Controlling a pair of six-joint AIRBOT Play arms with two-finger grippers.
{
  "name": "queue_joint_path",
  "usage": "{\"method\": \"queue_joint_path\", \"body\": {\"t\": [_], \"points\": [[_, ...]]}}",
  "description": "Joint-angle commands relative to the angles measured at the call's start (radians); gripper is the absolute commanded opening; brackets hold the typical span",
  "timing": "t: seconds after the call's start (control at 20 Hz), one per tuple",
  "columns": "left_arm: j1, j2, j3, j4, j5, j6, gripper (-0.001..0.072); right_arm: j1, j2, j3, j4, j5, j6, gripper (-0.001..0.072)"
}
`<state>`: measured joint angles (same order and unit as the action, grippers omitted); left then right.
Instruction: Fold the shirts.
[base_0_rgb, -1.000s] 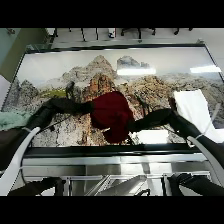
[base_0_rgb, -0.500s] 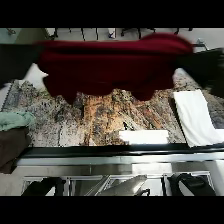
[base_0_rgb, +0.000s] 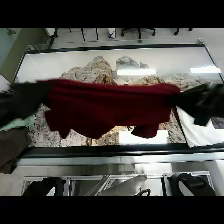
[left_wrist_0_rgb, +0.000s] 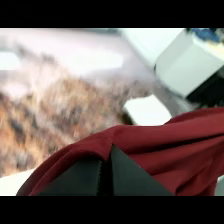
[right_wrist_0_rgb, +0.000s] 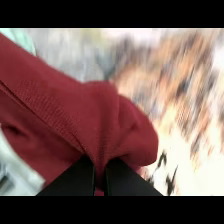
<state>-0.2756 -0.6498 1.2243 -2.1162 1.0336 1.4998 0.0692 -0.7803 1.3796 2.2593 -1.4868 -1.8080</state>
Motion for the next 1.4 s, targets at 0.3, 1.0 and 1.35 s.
{"method": "queue_joint_path", "body": {"t": [0.3,1.0,1.35], "points": [[-0.259,-0.308,-0.567,-0.006,-0.212,-0.009,0.0013,0.224,-0.072,-0.840,0.056,0.493,-0.055,0.0023],[-0.068,-0.498,-0.349,0.000,0.083,0.081,0.0705,0.224,-0.198,-0.750,0.053,0.258,-0.017,0.0408],[-0.064,-0.394,-0.578,-0.065,-0.103,0.081,0.0704,0.227,-0.180,-0.810,0.057,0.211,0.039,0.0672]]}}
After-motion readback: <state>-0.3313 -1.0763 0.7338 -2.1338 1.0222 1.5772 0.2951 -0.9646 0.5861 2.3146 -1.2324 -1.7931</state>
